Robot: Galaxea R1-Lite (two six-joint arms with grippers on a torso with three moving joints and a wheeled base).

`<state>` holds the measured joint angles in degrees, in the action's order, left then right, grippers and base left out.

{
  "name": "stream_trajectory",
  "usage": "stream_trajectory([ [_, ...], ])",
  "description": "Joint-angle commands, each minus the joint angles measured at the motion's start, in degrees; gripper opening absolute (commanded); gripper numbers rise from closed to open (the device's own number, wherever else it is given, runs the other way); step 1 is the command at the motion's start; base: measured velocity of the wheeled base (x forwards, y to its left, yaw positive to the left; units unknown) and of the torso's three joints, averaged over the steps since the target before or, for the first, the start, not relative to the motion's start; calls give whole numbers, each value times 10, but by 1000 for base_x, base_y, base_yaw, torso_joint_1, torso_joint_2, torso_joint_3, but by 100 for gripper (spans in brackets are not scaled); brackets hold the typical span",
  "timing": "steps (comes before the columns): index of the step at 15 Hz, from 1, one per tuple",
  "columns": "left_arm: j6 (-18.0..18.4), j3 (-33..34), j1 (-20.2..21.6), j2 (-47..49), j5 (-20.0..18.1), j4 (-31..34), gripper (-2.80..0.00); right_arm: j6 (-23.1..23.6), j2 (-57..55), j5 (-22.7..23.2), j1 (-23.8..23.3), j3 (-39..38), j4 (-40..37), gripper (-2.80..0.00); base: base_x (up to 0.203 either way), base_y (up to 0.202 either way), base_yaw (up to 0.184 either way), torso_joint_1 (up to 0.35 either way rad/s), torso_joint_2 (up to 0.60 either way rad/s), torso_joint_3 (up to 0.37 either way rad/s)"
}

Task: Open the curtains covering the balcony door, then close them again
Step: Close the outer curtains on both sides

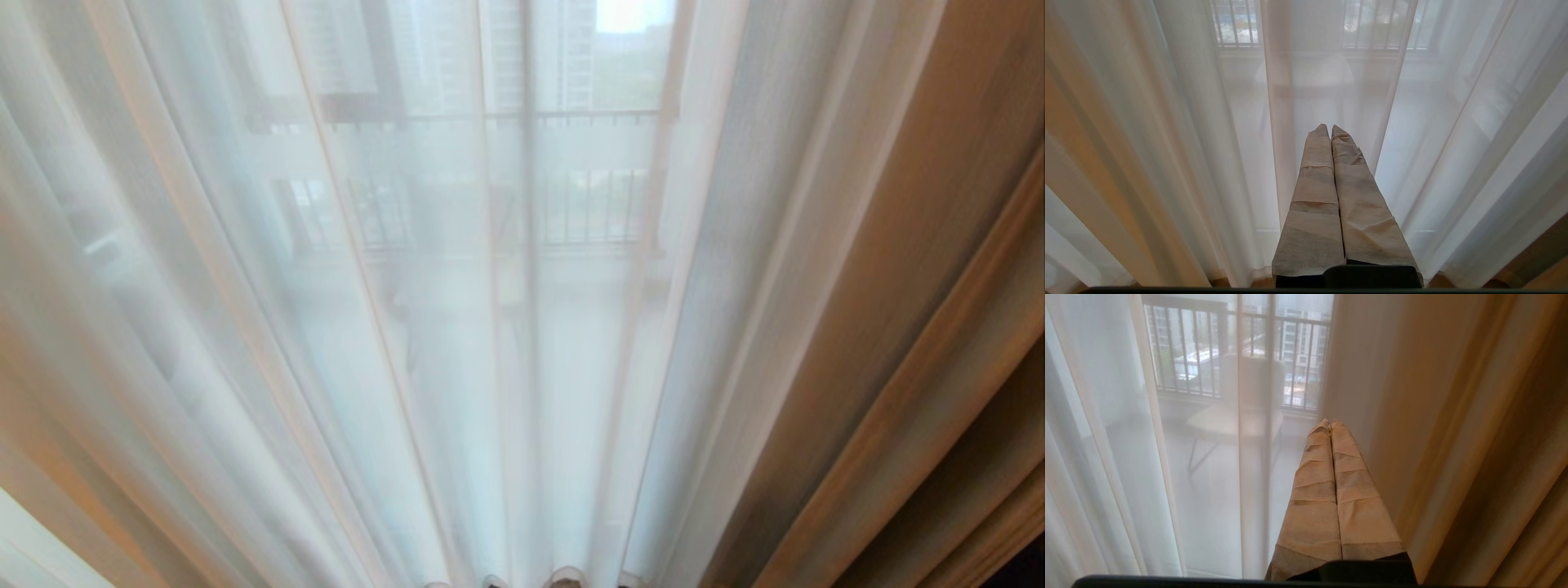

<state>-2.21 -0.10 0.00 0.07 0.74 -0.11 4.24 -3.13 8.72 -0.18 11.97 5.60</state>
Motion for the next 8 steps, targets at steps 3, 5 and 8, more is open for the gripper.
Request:
stream_trajectory([
  [3, 0, 0, 0, -1, 0, -1, -280, -5, -156, -64, -45, 91, 8, -280, 0, 0, 0, 0, 0, 0],
  [5, -1, 0, 0, -1, 0, -1, -280, -24, -242, -80, -133, 142, 14, -280, 0, 0, 0, 0, 0, 0],
  [8, -1, 0, 0, -1, 0, 0, -280, -41, -354, -80, -239, 209, 19, 0, 0, 0, 0, 0, 0, 0],
])
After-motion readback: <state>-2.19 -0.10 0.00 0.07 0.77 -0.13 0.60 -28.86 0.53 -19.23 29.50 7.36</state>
